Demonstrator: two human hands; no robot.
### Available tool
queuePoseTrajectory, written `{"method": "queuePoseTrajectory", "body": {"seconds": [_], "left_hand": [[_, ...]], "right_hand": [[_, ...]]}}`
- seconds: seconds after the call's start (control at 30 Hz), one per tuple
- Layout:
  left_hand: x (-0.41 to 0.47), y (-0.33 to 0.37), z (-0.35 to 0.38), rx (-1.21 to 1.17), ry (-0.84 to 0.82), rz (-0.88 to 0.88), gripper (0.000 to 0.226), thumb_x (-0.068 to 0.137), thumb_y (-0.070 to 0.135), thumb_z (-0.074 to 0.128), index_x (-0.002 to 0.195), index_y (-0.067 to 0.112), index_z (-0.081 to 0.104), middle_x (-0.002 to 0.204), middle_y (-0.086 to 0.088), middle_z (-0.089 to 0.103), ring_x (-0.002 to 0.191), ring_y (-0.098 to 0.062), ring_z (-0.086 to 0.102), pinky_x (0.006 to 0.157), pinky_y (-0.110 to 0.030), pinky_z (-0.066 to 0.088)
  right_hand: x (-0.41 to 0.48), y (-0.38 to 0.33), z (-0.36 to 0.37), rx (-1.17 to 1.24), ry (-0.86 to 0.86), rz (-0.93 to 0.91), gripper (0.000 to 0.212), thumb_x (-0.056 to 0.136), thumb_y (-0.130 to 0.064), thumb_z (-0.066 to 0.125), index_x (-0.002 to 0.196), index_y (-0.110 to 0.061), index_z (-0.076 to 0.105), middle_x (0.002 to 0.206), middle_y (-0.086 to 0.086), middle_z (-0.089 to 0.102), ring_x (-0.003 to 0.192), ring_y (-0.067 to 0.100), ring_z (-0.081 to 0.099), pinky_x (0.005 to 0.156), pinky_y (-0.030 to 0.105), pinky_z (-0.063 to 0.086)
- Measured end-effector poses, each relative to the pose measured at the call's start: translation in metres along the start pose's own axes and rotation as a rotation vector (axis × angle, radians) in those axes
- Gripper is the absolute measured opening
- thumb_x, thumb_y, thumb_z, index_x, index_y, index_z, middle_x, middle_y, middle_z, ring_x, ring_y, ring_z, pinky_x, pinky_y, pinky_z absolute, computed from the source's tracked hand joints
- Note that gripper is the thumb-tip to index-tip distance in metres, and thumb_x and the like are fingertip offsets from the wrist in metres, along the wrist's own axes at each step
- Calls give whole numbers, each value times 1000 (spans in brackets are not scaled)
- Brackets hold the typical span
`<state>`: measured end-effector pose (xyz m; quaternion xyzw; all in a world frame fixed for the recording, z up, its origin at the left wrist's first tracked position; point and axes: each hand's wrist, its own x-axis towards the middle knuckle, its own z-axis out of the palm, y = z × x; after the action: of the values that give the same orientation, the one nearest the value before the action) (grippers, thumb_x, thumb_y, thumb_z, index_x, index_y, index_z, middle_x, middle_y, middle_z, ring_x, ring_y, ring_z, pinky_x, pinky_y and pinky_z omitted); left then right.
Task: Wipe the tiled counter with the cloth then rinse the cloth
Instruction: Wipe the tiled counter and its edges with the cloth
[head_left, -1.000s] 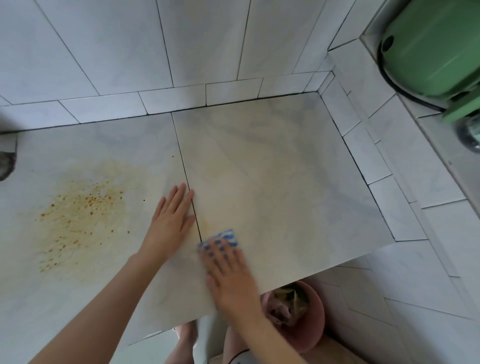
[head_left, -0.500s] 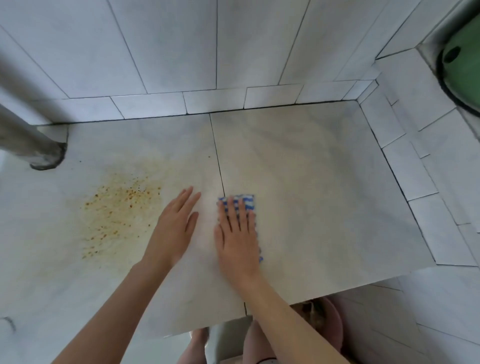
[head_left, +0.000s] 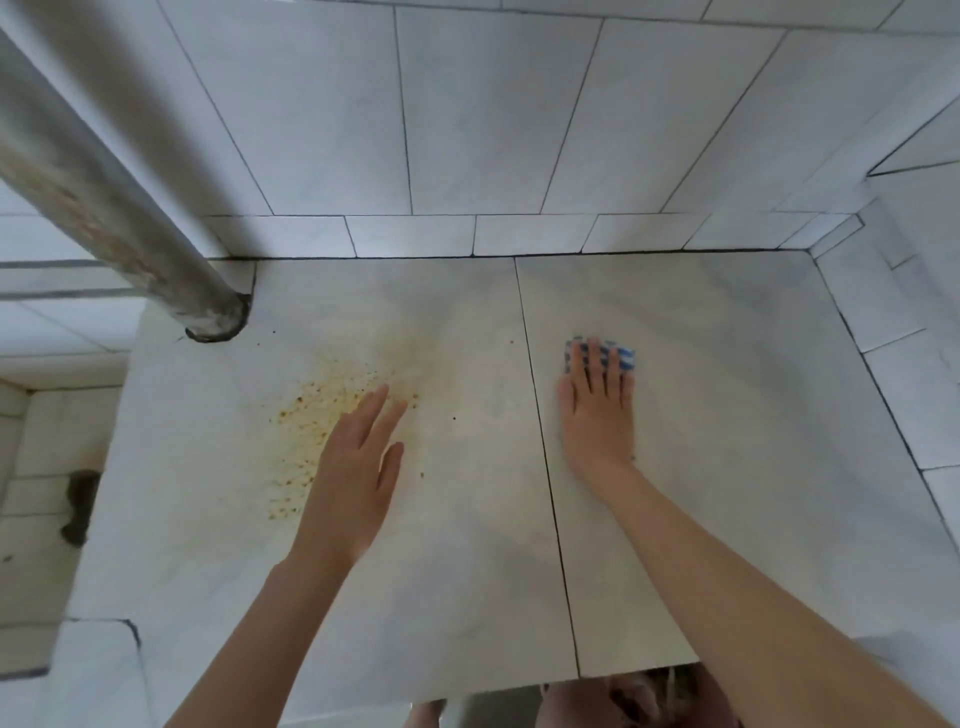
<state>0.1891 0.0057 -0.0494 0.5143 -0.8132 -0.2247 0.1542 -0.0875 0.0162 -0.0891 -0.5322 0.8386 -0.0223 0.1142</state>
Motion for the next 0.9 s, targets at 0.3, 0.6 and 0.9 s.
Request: {"method": "queuePoseTrajectory", "body": {"seconds": [0.3,0.6,0.9], "left_hand": [[-41,-103,-52,76,142,-309,49,95,23,42,142,10,37,152,-7,28,142,-20,20,117,-37,10],[-59,-139,-50,191,112,-420,55,99,36,27,148,12,22,157,-5,13,145,-13,2,119,-38,2],[-62,-143,-40,283,128,-410,59,97,41,12,149,15,15,157,-3,10,146,-14,0,119,-33,-5]], "right_hand": [[-26,-170,35,40,-30,-453,64,97,-42,-11,149,-20,18,157,3,16,145,23,10,116,39,4],[-53,-152,37,-33,-59,-757,52,102,-31,6,145,-18,33,150,2,34,140,25,28,113,40,19],[27,-169,27,-69,-50,-325,59,95,-41,-6,150,-21,-1,159,1,-4,145,19,-10,117,36,-9]]}}
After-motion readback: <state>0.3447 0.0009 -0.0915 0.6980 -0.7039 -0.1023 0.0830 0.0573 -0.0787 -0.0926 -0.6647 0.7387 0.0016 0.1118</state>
